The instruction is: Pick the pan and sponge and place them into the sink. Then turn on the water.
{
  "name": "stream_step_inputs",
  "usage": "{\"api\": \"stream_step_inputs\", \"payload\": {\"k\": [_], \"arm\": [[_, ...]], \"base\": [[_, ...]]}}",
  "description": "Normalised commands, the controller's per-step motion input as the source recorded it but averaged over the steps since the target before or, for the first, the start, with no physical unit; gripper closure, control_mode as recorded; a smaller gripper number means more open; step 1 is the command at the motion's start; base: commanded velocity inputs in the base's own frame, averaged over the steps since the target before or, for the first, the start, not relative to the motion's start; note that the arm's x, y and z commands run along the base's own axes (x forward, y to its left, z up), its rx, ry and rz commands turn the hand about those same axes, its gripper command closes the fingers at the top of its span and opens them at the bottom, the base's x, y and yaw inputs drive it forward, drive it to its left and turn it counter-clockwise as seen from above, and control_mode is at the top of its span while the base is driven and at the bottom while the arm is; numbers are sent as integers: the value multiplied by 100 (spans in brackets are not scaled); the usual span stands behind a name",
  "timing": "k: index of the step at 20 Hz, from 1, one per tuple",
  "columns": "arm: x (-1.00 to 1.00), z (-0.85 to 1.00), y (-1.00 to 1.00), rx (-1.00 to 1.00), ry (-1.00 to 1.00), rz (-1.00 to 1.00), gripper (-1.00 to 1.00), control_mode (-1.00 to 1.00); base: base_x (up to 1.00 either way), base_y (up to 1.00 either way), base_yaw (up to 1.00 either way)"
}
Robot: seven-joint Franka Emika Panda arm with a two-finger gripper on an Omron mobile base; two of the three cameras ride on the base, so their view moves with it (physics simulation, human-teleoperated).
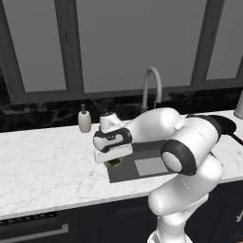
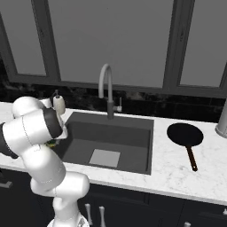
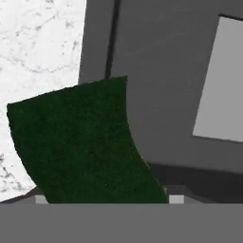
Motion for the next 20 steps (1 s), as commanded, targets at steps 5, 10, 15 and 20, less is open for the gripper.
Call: {"api": "stream_step_inputs", "payload": {"k": [5, 10, 15, 20], "arm": [[42, -5, -100, -3, 0, -16, 100, -100], [33, -17, -74, -7, 1, -11, 100, -100], [15, -39, -12, -12, 0, -4, 100, -100], [20, -53, -7, -4, 0, -2, 100, -100]], "base": [[0, 0, 0], [0, 0, 0], [0, 0, 0], [0, 0, 0]]}}
